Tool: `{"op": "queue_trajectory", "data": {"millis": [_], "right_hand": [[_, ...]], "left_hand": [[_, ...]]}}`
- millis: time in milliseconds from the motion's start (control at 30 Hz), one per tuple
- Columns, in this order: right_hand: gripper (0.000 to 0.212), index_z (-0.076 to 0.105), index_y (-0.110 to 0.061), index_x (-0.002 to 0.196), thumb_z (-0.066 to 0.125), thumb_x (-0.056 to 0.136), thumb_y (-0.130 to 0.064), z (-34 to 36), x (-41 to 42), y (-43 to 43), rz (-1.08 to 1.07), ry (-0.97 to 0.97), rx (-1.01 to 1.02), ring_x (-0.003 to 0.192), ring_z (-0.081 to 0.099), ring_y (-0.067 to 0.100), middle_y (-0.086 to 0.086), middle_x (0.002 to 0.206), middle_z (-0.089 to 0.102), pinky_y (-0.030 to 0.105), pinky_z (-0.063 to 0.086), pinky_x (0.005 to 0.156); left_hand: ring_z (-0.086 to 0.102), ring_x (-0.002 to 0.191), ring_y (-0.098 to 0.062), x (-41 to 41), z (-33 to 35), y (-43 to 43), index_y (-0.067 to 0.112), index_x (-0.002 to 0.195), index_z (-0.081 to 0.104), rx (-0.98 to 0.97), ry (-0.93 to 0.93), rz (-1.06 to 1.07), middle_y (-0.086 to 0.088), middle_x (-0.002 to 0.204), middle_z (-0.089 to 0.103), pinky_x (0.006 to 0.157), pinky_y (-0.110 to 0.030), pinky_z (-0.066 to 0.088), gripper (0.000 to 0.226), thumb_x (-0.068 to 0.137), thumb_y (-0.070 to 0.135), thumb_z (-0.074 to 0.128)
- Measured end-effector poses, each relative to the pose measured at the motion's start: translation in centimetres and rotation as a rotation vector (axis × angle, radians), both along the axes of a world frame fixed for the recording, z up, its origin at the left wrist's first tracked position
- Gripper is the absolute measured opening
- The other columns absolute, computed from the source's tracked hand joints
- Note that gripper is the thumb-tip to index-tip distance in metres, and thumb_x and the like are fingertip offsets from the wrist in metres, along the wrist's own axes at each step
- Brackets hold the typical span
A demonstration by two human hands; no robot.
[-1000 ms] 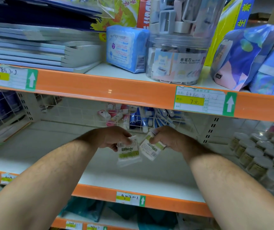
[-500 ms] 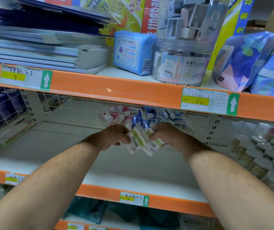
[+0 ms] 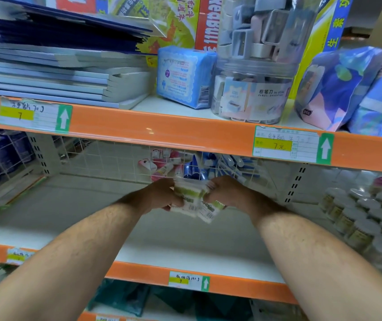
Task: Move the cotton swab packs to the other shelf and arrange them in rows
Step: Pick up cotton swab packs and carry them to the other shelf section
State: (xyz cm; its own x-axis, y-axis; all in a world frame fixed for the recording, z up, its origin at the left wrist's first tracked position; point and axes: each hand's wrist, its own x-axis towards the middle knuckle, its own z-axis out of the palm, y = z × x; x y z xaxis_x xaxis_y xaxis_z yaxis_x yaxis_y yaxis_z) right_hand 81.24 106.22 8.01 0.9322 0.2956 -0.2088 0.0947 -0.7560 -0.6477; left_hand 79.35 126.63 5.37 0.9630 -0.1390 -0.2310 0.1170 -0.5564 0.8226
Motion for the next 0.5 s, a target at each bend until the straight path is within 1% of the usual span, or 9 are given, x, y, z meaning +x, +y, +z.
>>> {"op": "queue_trajectory", "data": {"millis": [67,167,233,300,333,367,400,433,500], "right_hand": [[0.028,0.065,-0.005,0.107,0.074,0.081,-0.013,0.0,-0.5,-0.1,0.004,0.003,-0.011,0.089,0.067,0.025,0.012,0.100,0.067,0.032,0.057,0.064],[0.023,0.063,-0.007,0.101,0.072,0.082,-0.015,0.1,-1.3,-1.4,-0.021,0.001,-0.050,0.077,0.061,0.018,0.005,0.088,0.061,0.024,0.048,0.053],[0.021,0.062,-0.001,0.095,0.072,0.082,-0.014,0.2,-2.0,-2.7,-0.042,0.003,-0.106,0.071,0.058,0.018,0.005,0.081,0.057,0.024,0.049,0.055],[0.020,0.065,0.003,0.090,0.072,0.081,-0.013,0.0,-2.8,-4.4,-0.079,0.004,-0.143,0.067,0.057,0.019,0.007,0.076,0.057,0.025,0.048,0.056],[0.011,0.065,-0.003,0.081,0.072,0.080,-0.013,-0.1,-3.3,-5.4,-0.104,-0.002,-0.151,0.064,0.056,0.018,0.005,0.071,0.057,0.021,0.046,0.053],[0.016,0.060,-0.012,0.070,0.072,0.080,-0.012,-0.2,-3.8,-6.5,-0.132,-0.002,-0.152,0.059,0.053,0.015,0.001,0.066,0.055,0.017,0.042,0.047],[0.027,0.051,-0.018,0.064,0.072,0.080,-0.013,-0.2,-4.4,-7.5,-0.146,-0.004,-0.153,0.055,0.049,0.012,-0.002,0.061,0.050,0.015,0.037,0.043],[0.033,0.045,-0.021,0.062,0.072,0.080,-0.014,-0.2,-5.0,-8.4,-0.158,0.001,-0.166,0.054,0.046,0.009,-0.005,0.060,0.046,0.016,0.034,0.042],[0.035,0.043,-0.024,0.064,0.073,0.080,-0.020,-0.2,-6.2,-10.5,-0.184,0.013,-0.216,0.058,0.045,0.007,-0.009,0.065,0.045,0.019,0.032,0.046]], "left_hand": [[0.067,0.096,-0.022,0.0,-0.1,-0.9,0.015,0.106,0.065,-0.008,-0.005,-0.037,-0.007,0.104,0.071,0.077,-0.034,0.061,0.032,0.080,-0.001,0.073],[0.067,0.092,-0.020,0.2,0.1,-2.1,0.017,0.092,0.063,-0.017,-0.029,-0.058,-0.005,0.096,0.070,0.075,-0.031,0.059,0.023,0.080,0.000,0.073],[0.066,0.092,-0.021,0.4,-0.3,-2.9,0.020,0.091,0.063,-0.021,-0.058,-0.049,-0.004,0.095,0.070,0.079,-0.035,0.059,0.027,0.079,-0.002,0.074],[0.066,0.091,-0.020,0.2,-0.9,-4.1,0.021,0.095,0.062,-0.052,-0.060,-0.053,-0.004,0.096,0.070,0.075,-0.034,0.059,0.033,0.077,-0.005,0.073],[0.066,0.091,-0.019,0.1,-1.2,-4.9,0.020,0.097,0.063,-0.070,-0.050,-0.075,-0.005,0.097,0.070,0.072,-0.032,0.058,0.034,0.077,-0.006,0.073],[0.066,0.091,-0.019,0.0,-1.6,-5.9,0.019,0.098,0.063,-0.084,-0.038,-0.103,-0.005,0.097,0.070,0.068,-0.029,0.057,0.033,0.078,-0.006,0.072],[0.066,0.090,-0.018,-0.2,-1.8,-6.9,0.018,0.097,0.063,-0.093,-0.025,-0.127,-0.004,0.096,0.069,0.066,-0.027,0.056,0.032,0.078,-0.006,0.072],[0.066,0.089,-0.018,-0.5,-1.9,-8.0,0.018,0.095,0.064,-0.101,-0.020,-0.146,-0.004,0.094,0.069,0.066,-0.027,0.057,0.031,0.078,-0.007,0.072],[0.067,0.090,-0.021,-1.0,-1.9,-10.2,0.018,0.093,0.065,-0.098,-0.035,-0.185,-0.005,0.093,0.070,0.072,-0.034,0.060,0.031,0.076,-0.008,0.073]]}}
